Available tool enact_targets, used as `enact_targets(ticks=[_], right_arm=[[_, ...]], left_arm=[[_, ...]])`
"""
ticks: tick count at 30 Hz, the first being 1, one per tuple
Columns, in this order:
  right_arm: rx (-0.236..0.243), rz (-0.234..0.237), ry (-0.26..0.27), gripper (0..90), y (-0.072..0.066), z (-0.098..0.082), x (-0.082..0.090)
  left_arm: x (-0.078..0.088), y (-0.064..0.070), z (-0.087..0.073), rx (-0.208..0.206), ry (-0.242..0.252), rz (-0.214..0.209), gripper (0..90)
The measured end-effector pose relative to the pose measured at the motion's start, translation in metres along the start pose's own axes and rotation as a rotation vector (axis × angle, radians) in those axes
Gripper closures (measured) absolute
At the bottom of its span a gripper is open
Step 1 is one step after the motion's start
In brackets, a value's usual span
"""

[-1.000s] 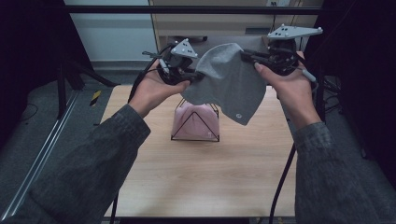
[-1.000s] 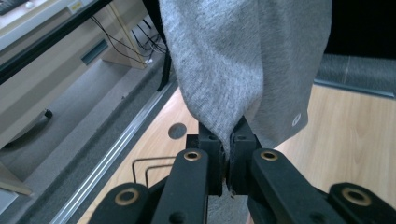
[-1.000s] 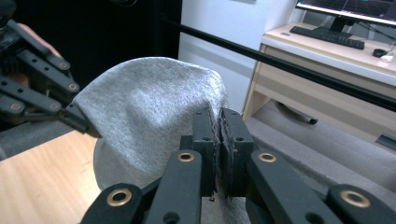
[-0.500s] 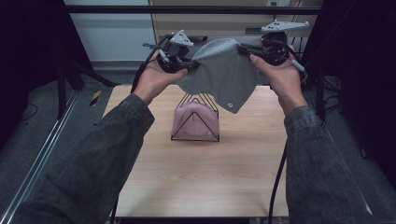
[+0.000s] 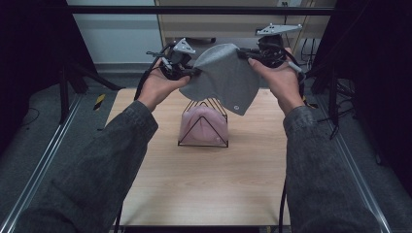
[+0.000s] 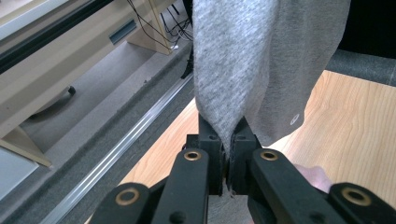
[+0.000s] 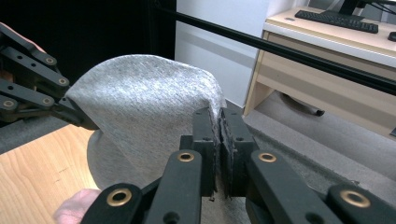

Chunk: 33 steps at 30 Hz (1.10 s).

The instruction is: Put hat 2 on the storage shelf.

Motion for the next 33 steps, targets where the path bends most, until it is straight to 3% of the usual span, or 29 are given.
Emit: enact_targets(ticks=[5, 17, 33], right_arm=[[-0.007, 0.004, 0.003, 86.0, 0.0, 0.0, -0.001], [-0.001, 0.018, -0.014, 86.0, -0.008, -0.003, -0.013], [0.014, 0.066, -0.048, 86.0, -0.028, -0.015, -0.03]], left_arm=[[0.004, 0.0, 0.001, -0.005, 0.001, 0.001, 87.0], [0.003, -0.013, -0.011, 0.009, -0.02, 0.029, 86.9], [-0.001, -0.024, -0.046, 0.031, -0.065, 0.026, 86.9]])
Point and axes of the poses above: each handheld gripper's, and its own axes: x roughly backward along the jaws, z roughly out of its top, y roughly to its right, the point moved 8 cm from there along -x, roughly forward along the jaws, and after that the axes turned 8 degrees about x, right-handed, at the moved point
